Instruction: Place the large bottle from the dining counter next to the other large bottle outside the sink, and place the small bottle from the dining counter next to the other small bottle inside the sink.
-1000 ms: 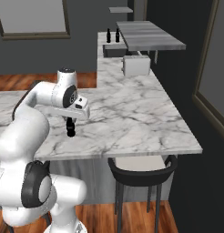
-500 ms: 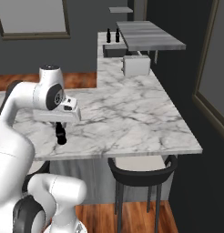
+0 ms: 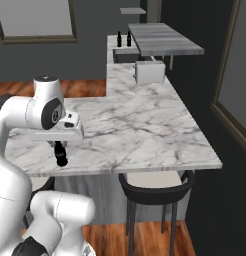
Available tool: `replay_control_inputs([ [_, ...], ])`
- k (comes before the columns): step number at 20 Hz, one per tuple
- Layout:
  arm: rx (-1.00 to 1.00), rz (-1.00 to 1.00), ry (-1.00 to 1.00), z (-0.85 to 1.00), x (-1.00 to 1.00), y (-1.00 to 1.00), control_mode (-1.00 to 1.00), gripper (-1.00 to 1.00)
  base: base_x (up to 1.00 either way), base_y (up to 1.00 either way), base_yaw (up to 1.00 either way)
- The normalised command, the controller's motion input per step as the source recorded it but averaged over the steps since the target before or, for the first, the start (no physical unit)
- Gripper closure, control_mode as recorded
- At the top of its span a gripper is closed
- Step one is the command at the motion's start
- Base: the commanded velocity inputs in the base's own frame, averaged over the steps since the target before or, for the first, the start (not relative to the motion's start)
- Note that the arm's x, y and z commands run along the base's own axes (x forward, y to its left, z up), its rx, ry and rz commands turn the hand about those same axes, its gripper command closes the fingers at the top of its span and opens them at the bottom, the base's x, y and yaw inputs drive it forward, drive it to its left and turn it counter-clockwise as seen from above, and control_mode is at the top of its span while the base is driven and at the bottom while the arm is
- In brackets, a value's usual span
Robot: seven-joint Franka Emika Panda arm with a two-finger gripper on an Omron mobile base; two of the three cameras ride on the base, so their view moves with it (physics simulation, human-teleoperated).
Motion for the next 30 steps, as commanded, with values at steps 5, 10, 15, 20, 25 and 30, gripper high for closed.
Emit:
replay_control_inputs([
  [5, 0.0, 0.0, 0.0, 0.0, 0.0, 0.0, -1.0, 1.0, 0.0, 0.0, 0.0],
  [10, 0.0, 0.0, 0.0, 0.0, 0.0, 0.0, 1.0, 1.0, -0.4, 0.0, 0.0],
  [15, 0.0, 0.0, 0.0, 0.0, 0.0, 0.0, 1.0, 1.0, -1.0, 0.09, 0.0],
  [20, 0.0, 0.0, 0.0, 0.0, 0.0, 0.0, 1.0, 1.0, -0.81, 0.62, -0.12],
  [25, 0.0, 0.0, 0.0, 0.0, 0.0, 0.0, 1.0, 1.0, -0.31, 1.0, -0.34],
  [30, 0.0, 0.0, 0.0, 0.0, 0.0, 0.0, 1.0, 1.0, -0.06, 1.0, -0.4],
])
